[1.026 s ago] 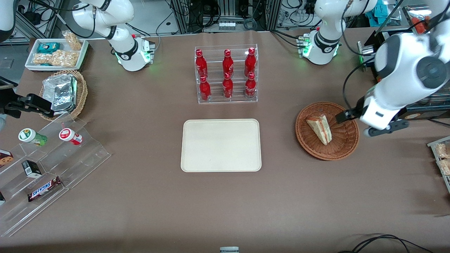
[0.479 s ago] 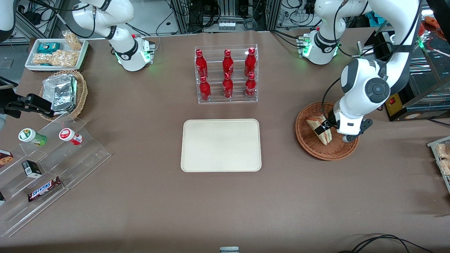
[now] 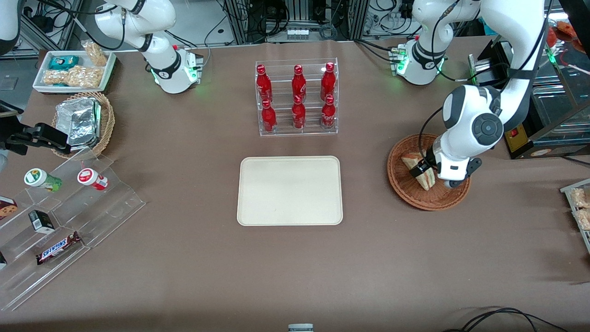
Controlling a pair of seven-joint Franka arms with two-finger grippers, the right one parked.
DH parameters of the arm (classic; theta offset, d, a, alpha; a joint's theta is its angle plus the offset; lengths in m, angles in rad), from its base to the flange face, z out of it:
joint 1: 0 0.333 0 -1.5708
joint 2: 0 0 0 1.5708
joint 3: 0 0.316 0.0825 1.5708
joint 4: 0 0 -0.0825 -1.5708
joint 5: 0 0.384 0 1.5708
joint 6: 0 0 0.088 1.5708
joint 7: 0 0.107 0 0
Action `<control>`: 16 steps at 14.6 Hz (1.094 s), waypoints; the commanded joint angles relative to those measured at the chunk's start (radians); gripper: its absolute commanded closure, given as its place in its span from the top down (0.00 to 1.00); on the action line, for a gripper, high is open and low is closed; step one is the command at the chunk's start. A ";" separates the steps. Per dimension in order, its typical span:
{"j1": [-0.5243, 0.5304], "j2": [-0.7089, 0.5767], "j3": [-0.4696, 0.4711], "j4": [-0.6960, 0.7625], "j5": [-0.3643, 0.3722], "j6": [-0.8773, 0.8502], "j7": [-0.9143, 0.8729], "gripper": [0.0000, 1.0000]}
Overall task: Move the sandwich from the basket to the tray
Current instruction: 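Lower the left gripper and close it on the sandwich wedge, then lift the sandwich and carry it over the cream tray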
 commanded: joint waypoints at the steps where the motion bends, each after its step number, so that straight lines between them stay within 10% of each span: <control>1: 0.006 0.043 -0.001 0.001 -0.004 0.041 -0.013 1.00; 2: 0.006 0.053 0.000 0.003 -0.004 0.053 -0.012 0.97; 4: 0.021 0.070 0.000 0.005 -0.004 0.053 -0.010 0.53; 7: 0.035 0.073 0.000 0.003 -0.004 0.046 -0.010 0.18; 16: 0.040 -0.069 -0.018 0.147 0.002 -0.239 0.005 0.04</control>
